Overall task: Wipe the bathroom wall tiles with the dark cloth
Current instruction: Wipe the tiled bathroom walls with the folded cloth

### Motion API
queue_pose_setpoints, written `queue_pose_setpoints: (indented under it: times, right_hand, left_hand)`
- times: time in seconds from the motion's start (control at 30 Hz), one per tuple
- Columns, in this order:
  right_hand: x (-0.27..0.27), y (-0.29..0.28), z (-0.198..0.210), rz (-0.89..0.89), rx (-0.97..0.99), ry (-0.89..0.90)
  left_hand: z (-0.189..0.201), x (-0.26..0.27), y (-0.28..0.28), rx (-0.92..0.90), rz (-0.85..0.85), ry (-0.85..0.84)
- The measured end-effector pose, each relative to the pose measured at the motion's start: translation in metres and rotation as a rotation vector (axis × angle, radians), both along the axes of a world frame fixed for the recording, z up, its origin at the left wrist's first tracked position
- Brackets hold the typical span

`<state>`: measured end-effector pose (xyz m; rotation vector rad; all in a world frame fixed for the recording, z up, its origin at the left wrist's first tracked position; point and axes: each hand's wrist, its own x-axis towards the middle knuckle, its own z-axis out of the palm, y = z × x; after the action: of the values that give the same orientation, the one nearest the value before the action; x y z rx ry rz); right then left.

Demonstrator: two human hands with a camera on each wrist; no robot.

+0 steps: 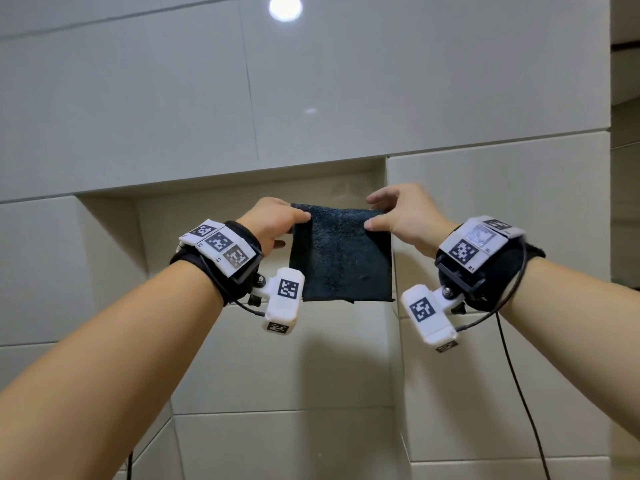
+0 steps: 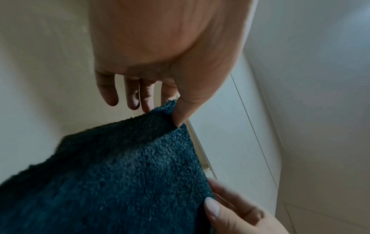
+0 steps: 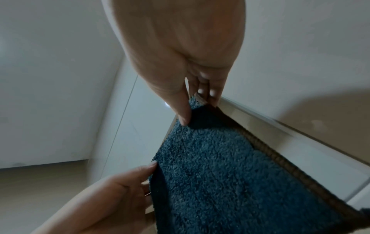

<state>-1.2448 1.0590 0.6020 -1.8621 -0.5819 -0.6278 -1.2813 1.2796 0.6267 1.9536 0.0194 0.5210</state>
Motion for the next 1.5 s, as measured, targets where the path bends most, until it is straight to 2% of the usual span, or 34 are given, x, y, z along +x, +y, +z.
queue_pose_setpoints:
  times: [0.17,0.27,0.37,0.5,0.7,0.93,1.1,1.23,1.3,1.4,1.5]
  right_hand:
    - [0.003,-0.003,0.015,-0.020,0.066,-0.063]
    - [0.004,-0.003,0.019,0.001,0.107,-0.081]
    - [0.005,-0.004,0.021,-0.039,0.069,-0.148]
    - [0.003,-0.004,0.027,-0.106,0.001,-0.245]
    - [0.008,-0.001,0.052,-0.080,0.009,-0.266]
    - [0.015,0.016,0.093,-0.125,-0.070,-0.410]
    - [0.022,0.032,0.136,-0.283,-0.125,-0.533]
    - [0.029,0.052,0.174,-0.394,-0.126,-0.573]
    - [0.035,0.065,0.184,-0.395,-0.074,-0.553]
    - [0.041,0.081,0.181,-0.356,-0.016,-0.569]
    - [0.041,0.089,0.164,-0.360,-0.127,-0.654]
  left_hand:
    - [0.009,0.001,0.003,0.009,0.010,-0.073]
    - [0.013,0.002,0.006,-0.004,-0.059,-0.090]
    - [0.014,0.001,0.006,-0.024,-0.109,-0.103]
    - [0.018,0.001,0.008,-0.044,-0.095,-0.172]
    - [0.029,0.004,0.012,-0.111,-0.079,-0.305]
    - [0.063,0.014,0.022,-0.062,-0.038,-0.425]
    - [0.104,0.019,0.032,-0.080,-0.042,-0.452]
    - [0.125,0.032,0.036,-0.113,0.005,-0.494]
    - [0.130,0.038,0.036,-0.129,0.042,-0.518]
    - [0.135,0.047,0.040,-0.089,0.140,-0.565]
    - [0.132,0.050,0.044,0.002,0.255,-0.630]
